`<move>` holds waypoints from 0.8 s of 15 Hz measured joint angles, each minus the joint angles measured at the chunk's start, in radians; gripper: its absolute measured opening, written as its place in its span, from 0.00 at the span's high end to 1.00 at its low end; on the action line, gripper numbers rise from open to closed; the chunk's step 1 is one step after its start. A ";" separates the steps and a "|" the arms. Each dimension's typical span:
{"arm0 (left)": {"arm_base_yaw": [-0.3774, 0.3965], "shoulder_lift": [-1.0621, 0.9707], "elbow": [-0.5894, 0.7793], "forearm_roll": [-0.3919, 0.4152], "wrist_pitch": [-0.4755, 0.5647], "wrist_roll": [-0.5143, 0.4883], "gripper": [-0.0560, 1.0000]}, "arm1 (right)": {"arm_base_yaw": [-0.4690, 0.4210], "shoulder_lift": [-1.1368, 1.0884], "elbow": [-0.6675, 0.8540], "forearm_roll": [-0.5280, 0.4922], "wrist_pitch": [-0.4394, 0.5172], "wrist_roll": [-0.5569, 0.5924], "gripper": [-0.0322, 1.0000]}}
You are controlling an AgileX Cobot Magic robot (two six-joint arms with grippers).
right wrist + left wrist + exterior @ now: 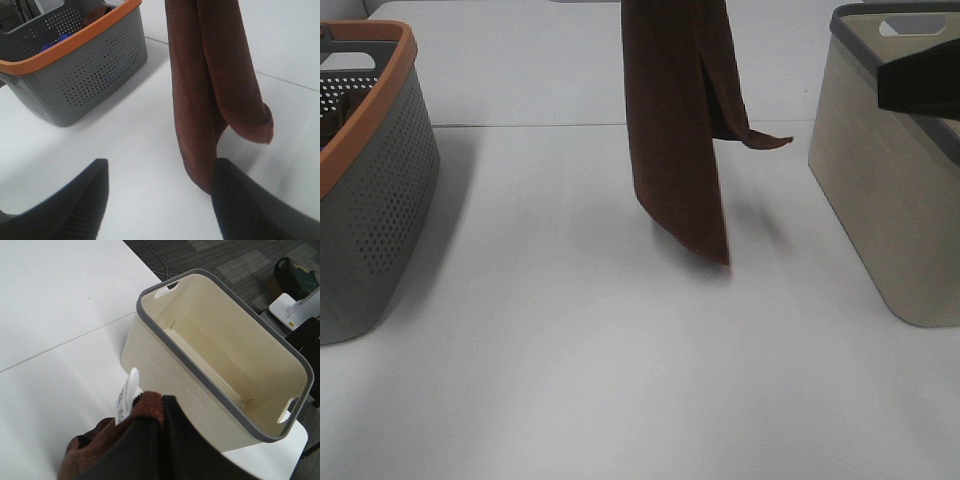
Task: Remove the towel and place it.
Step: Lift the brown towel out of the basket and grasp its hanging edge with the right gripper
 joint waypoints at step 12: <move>0.000 0.000 0.000 -0.091 -0.068 -0.039 0.95 | 0.501 0.217 -0.002 -0.059 -0.582 -0.324 0.43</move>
